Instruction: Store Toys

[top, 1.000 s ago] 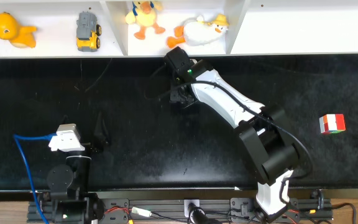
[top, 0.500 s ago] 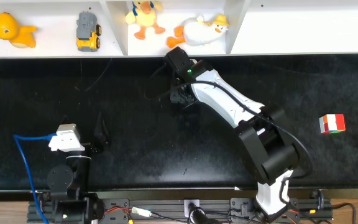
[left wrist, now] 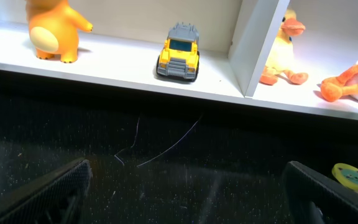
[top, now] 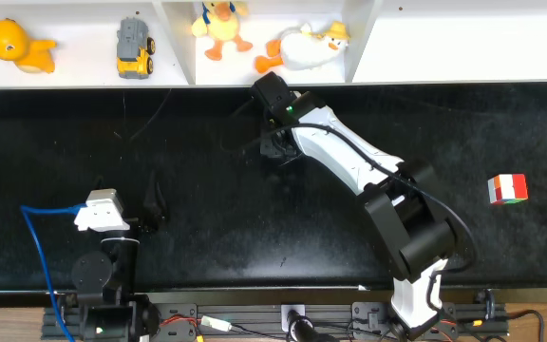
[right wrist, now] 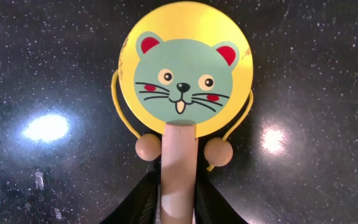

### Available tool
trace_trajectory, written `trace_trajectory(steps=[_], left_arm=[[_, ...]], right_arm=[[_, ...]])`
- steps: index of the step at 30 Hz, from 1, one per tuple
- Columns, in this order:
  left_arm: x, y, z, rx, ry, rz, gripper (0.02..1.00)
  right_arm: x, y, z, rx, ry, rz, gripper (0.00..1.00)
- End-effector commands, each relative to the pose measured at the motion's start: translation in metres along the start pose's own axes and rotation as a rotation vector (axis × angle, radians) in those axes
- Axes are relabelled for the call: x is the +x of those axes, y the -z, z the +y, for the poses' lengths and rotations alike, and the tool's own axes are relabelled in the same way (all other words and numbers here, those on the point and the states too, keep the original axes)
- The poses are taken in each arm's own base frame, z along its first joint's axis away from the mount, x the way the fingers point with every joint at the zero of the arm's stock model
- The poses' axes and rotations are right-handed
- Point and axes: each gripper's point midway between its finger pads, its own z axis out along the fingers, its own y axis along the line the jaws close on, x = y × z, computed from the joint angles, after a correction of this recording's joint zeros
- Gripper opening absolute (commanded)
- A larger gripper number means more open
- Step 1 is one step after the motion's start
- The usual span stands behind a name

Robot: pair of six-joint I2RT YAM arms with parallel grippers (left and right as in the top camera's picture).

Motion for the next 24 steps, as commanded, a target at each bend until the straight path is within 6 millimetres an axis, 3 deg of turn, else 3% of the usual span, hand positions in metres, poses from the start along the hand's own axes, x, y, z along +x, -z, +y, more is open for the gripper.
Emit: trace_trajectory(steps=[1, 6, 12, 20, 24], left_arm=[[-0.001, 0.000, 0.001, 0.001, 0.008, -0.008, 0.998], [-0.001, 0.000, 0.001, 0.001, 0.008, -0.008, 0.998], [-0.001, 0.000, 0.001, 0.002, 0.008, -0.007, 0.998], [-0.001, 0.000, 0.001, 0.001, 0.008, -0.008, 0.998], [-0.001, 0.000, 0.001, 0.001, 0.008, -0.008, 0.996]], right_arm=[[0.008, -0.008, 0.000, -0.010, 0.001, 0.037, 0.207], [0.020, -0.005, 0.001, -0.024, -0.002, 0.098, 0.045], [0.039, 0.014, 0.002, -0.031, 0.039, 0.218, 0.045], [0.043, 0.093, 0.005, -0.035, 0.084, 0.233, 0.047], [0.056, 0.141, -0.007, -0.032, 0.071, 0.200, 0.047]])
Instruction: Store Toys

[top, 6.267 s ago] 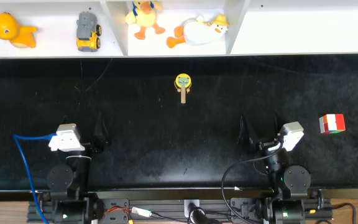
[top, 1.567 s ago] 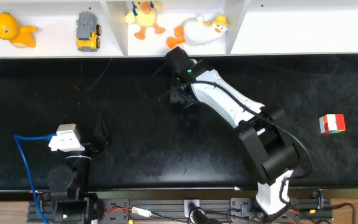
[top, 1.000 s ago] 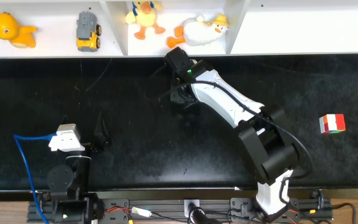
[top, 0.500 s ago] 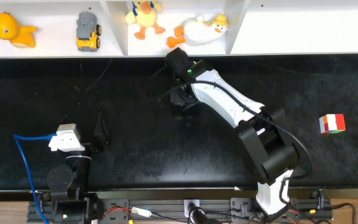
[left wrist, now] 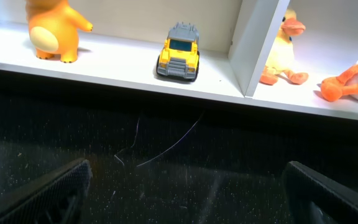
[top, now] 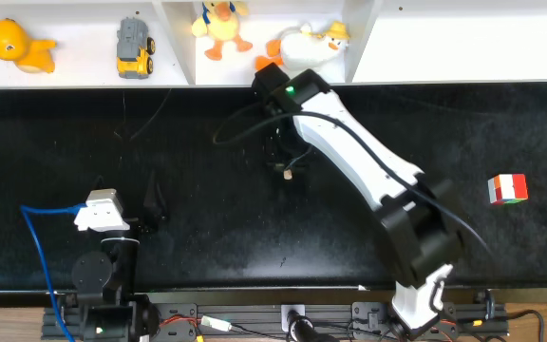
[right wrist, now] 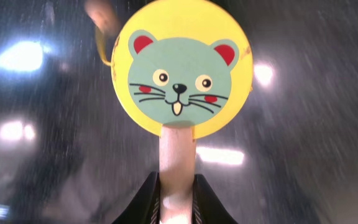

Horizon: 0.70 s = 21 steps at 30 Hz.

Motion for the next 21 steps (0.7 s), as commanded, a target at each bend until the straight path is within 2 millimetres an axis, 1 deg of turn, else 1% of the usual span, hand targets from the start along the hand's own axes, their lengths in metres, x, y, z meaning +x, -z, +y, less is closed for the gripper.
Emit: trace_trajectory(steps=[1, 4, 7, 10, 13, 15, 17, 18, 21], left_arm=[[-0.001, 0.000, 0.001, 0.001, 0.008, -0.008, 0.996], [-0.001, 0.000, 0.001, 0.002, 0.008, -0.007, 0.998], [-0.001, 0.000, 0.001, 0.001, 0.008, -0.008, 0.998], [-0.001, 0.000, 0.001, 0.001, 0.008, -0.008, 0.998], [-0.001, 0.000, 0.001, 0.002, 0.008, -0.007, 0.998], [-0.001, 0.000, 0.001, 0.001, 0.008, -0.008, 0.998], [-0.001, 0.000, 0.001, 0.001, 0.008, -0.008, 0.998], [-0.001, 0.000, 0.001, 0.001, 0.008, -0.008, 0.998], [-0.001, 0.000, 0.001, 0.001, 0.008, -0.008, 0.998]], right_arm=[[0.021, 0.065, -0.004, -0.039, 0.018, -0.124, 0.047], [0.042, 0.093, -0.027, 0.015, -0.030, -0.185, 0.045], [0.063, 0.112, -0.047, 0.042, -0.062, -0.251, 0.049], [0.081, 0.124, -0.068, 0.061, -0.078, -0.323, 0.045], [0.094, 0.132, -0.099, 0.106, -0.125, -0.410, 0.047], [0.097, 0.134, -0.122, 0.142, -0.175, -0.472, 0.047], [0.095, 0.134, -0.143, 0.176, -0.211, -0.529, 0.045], [0.091, 0.134, -0.152, 0.188, -0.211, -0.557, 0.045], [0.073, 0.133, -0.171, 0.206, -0.163, -0.644, 0.045]])
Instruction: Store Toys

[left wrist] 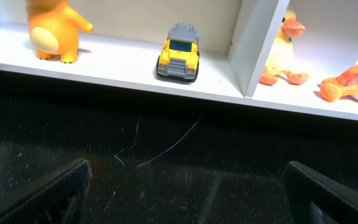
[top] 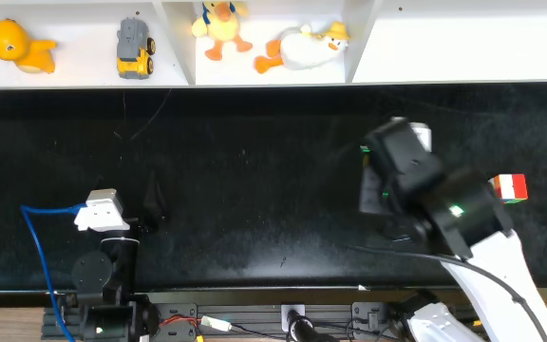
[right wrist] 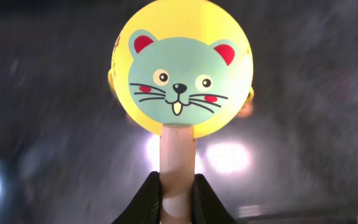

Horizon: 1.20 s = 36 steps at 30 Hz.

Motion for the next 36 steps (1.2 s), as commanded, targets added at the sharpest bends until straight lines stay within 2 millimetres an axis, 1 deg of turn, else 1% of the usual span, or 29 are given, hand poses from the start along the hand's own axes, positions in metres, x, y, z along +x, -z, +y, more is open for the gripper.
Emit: trace_trajectory(steps=[1, 5, 8, 10, 15, 19, 23, 26, 30, 36], left_arm=[[-0.001, 0.000, 0.001, 0.001, 0.008, -0.008, 0.998], [-0.001, 0.000, 0.001, 0.001, 0.008, -0.008, 0.998], [-0.001, 0.000, 0.001, 0.001, 0.008, -0.008, 0.998], [-0.001, 0.000, 0.001, 0.001, 0.008, -0.008, 0.996], [-0.001, 0.000, 0.001, 0.002, 0.008, -0.007, 0.998], [-0.001, 0.000, 0.001, 0.001, 0.008, -0.008, 0.998], [-0.001, 0.000, 0.001, 0.001, 0.008, -0.008, 0.996], [-0.001, 0.000, 0.001, 0.001, 0.007, -0.008, 0.998], [-0.001, 0.000, 0.001, 0.001, 0.008, -0.008, 0.996], [-0.001, 0.000, 0.001, 0.002, 0.008, -0.007, 0.996]], right_arm=[[-0.025, -0.016, -0.034, 0.080, 0.074, -0.132, 0.047], [-0.055, -0.037, -0.051, 0.106, 0.131, -0.231, 0.045], [-0.073, -0.050, -0.068, 0.136, 0.116, -0.284, 0.045], [-0.084, -0.061, -0.073, 0.102, 0.124, -0.309, 0.045], [-0.110, -0.083, -0.073, -0.039, 0.176, -0.359, 0.045], [-0.130, -0.103, -0.073, -0.090, 0.202, -0.390, 0.045], [-0.144, -0.124, -0.067, -0.117, 0.235, -0.407, 0.047], [-0.157, -0.135, -0.064, -0.127, 0.240, -0.440, 0.040], [-0.173, -0.145, -0.064, -0.123, 0.239, -0.489, 0.049], [-0.193, -0.159, -0.065, -0.135, 0.183, -0.546, 0.045]])
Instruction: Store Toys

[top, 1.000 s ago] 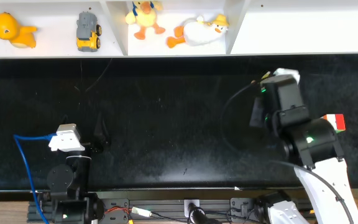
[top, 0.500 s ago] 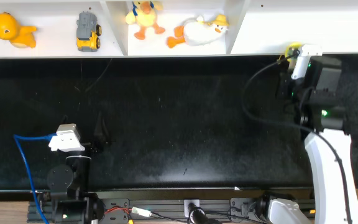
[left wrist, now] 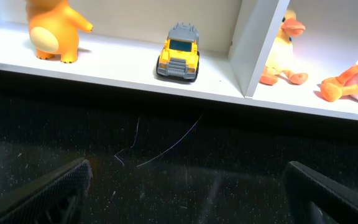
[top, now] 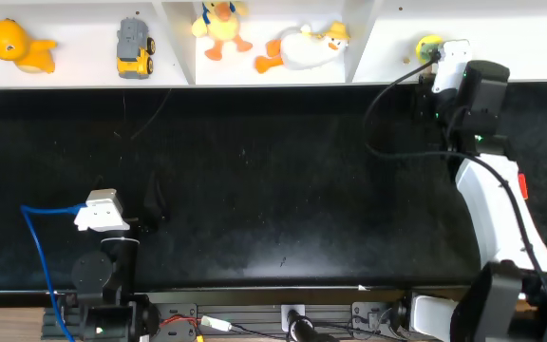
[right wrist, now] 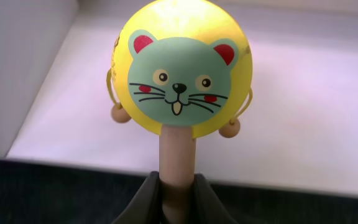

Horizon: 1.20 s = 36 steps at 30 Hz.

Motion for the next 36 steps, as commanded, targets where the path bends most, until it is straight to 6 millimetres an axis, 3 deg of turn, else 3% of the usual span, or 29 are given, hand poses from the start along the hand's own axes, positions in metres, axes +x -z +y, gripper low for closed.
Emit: trace_trajectory(steps=[1, 12, 33, 36], left_arm=[[-0.001, 0.000, 0.001, 0.002, 0.008, -0.007, 0.998], [-0.001, 0.000, 0.001, 0.002, 0.008, -0.007, 0.998], [-0.001, 0.000, 0.001, 0.002, 0.008, -0.007, 0.998], [-0.001, 0.000, 0.001, 0.002, 0.007, -0.007, 0.998]], right_arm=[[-0.001, -0.014, 0.000, -0.013, -0.047, -0.024, 0.045], [-0.013, -0.039, -0.006, -0.008, -0.143, -0.118, 0.047], [0.002, -0.068, -0.009, -0.009, -0.170, -0.120, 0.047], [0.003, -0.068, -0.009, -0.009, -0.171, -0.117, 0.316]])
